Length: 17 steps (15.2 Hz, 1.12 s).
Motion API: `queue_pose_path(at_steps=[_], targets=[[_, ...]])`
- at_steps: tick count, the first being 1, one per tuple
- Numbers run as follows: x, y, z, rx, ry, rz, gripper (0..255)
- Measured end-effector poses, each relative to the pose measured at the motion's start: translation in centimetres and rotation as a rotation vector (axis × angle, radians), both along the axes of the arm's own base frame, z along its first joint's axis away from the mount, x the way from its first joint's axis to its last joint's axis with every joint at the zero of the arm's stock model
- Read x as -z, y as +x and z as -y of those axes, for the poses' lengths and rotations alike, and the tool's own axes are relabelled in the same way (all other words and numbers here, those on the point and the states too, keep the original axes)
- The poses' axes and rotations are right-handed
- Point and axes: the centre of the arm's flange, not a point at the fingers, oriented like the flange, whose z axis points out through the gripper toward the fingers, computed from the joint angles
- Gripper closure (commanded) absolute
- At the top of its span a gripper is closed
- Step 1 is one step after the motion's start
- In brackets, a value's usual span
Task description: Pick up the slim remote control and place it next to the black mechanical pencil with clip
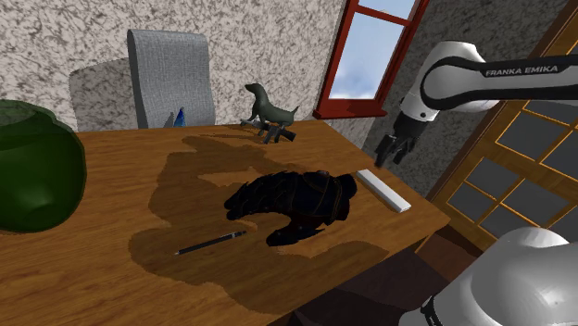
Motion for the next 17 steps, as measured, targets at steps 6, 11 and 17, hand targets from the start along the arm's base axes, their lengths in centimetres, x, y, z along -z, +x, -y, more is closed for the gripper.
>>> queue_pose_path(at_steps=[6, 11, 17], targets=[[6.0, 0.5, 4.9, 0.016, -0.031, -0.020, 0], [9.4, 0.7, 7.2, 0.024, -0.048, -0.028, 0], [12.5, 0.8, 7.3, 0.024, -0.049, -0.029, 0]])
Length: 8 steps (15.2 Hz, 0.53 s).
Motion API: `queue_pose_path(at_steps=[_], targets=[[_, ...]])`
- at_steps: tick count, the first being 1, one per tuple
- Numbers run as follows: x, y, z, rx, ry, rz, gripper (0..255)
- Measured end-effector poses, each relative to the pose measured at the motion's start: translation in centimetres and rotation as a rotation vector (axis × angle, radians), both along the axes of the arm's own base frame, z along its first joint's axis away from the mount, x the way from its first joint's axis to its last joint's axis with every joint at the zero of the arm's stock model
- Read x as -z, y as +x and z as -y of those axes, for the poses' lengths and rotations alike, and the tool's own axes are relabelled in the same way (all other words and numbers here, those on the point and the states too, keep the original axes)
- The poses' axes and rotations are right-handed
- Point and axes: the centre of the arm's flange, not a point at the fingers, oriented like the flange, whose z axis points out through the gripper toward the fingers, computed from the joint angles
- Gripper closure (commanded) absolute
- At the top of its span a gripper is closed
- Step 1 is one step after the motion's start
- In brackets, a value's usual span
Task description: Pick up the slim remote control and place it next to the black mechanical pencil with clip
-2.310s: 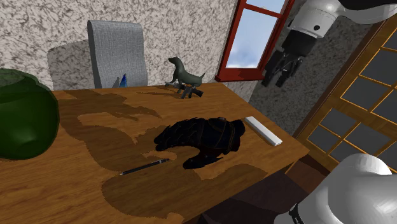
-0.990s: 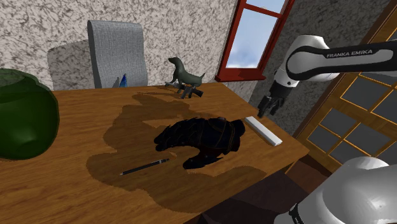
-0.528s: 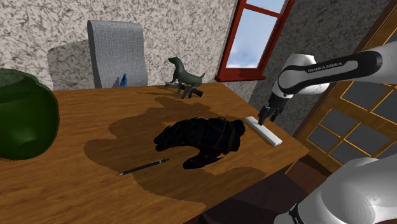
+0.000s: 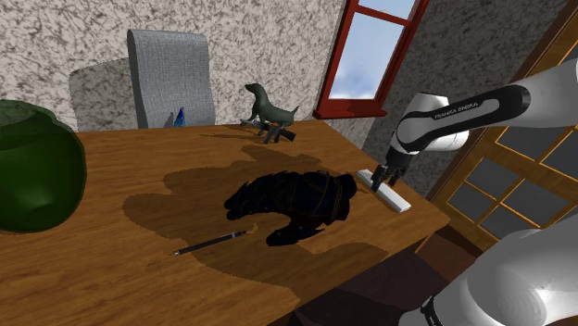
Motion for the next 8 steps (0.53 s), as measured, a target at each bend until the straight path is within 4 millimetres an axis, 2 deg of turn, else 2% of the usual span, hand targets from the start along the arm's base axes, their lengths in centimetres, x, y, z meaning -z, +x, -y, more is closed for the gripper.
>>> queue_pose_path(at_steps=[6, 7, 8], targets=[[0.31, -0.04, -0.02, 0.000, 0.000, 0.001, 0], [0.31, -0.04, -0.02, 0.000, 0.000, 0.001, 255], [0.30, -0.04, -0.02, 0.000, 0.000, 0.001, 255]])
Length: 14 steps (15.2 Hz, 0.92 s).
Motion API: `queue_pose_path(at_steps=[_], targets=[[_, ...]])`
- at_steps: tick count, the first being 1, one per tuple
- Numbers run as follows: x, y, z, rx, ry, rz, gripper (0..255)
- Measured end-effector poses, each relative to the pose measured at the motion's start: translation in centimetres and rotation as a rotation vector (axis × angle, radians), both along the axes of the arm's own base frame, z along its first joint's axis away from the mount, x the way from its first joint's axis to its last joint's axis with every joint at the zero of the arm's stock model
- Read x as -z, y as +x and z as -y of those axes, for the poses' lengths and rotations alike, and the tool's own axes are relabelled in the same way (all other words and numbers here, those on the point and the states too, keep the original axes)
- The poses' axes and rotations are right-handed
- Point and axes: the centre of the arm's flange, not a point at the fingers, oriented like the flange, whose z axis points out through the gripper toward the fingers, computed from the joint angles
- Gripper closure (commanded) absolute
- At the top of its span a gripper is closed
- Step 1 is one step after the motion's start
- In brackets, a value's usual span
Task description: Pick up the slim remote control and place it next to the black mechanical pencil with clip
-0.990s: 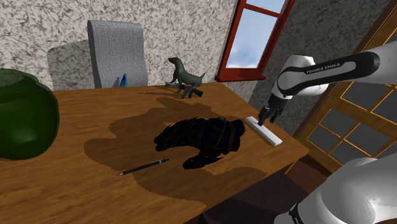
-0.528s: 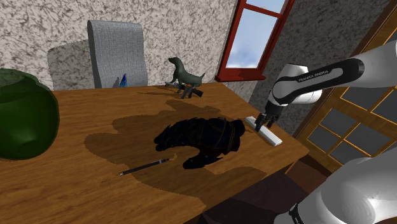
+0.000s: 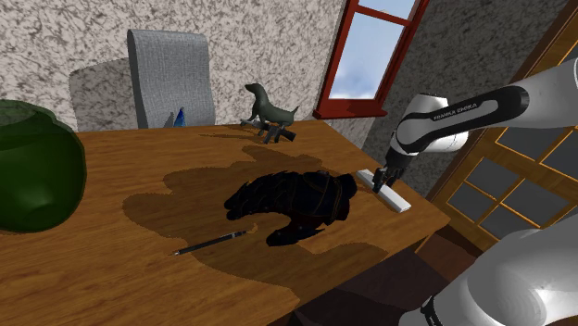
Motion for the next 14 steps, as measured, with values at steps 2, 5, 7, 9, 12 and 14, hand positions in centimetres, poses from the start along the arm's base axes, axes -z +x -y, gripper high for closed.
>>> queue_pose_path(at_steps=[2, 5, 7, 9, 12, 14], targets=[[0.0, 0.0, 0.0, 0.000, 0.000, 0.000, 255], [0.0, 0.0, 0.0, 0.000, 0.000, 0.000, 255], [0.0, 0.0, 0.0, 0.000, 0.000, 0.000, 255], [0.0, 0.0, 0.0, 0.000, 0.000, 0.000, 255], [-1.0, 0.0, 0.0, 0.000, 0.000, 0.000, 255], [-2.0, 0.0, -0.1, 0.000, 0.000, 0.000, 255]])
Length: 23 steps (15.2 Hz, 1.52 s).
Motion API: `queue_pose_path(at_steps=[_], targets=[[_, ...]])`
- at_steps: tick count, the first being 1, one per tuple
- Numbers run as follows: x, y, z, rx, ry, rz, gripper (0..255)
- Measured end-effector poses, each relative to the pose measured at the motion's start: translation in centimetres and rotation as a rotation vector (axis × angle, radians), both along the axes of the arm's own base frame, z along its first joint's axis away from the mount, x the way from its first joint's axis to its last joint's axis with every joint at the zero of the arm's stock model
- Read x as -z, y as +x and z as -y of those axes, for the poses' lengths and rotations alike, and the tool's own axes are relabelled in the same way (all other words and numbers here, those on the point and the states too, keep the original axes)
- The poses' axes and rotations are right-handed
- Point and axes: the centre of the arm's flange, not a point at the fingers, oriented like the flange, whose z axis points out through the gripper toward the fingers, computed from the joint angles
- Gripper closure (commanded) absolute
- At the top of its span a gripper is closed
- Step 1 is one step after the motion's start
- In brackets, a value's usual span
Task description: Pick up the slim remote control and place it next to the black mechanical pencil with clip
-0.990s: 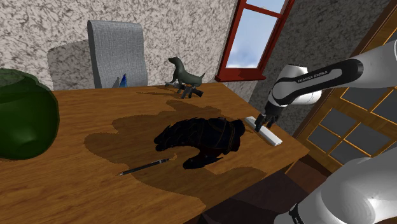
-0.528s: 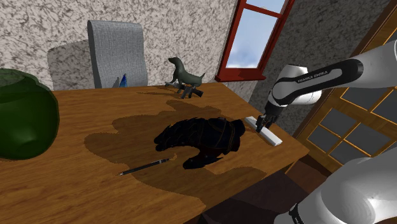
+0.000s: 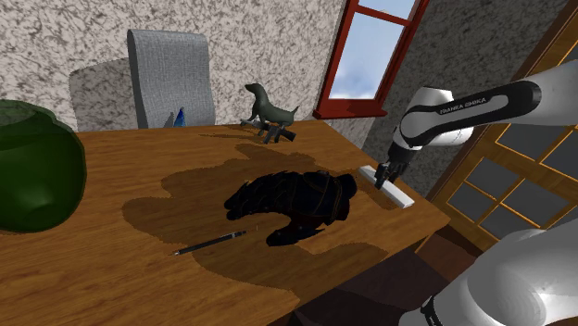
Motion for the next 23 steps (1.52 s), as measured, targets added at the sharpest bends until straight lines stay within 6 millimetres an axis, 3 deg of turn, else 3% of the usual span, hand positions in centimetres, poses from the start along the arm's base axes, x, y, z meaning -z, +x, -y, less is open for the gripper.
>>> queue_pose_path(at_steps=[12, 15, 23], targets=[[-6.2, 0.1, 0.1, 0.000, 0.000, 0.000, 255], [-6.8, 0.9, -2.4, -0.001, 0.000, 0.000, 255], [-6.7, 5.2, -12.0, -0.001, 0.000, -0.001, 255]])
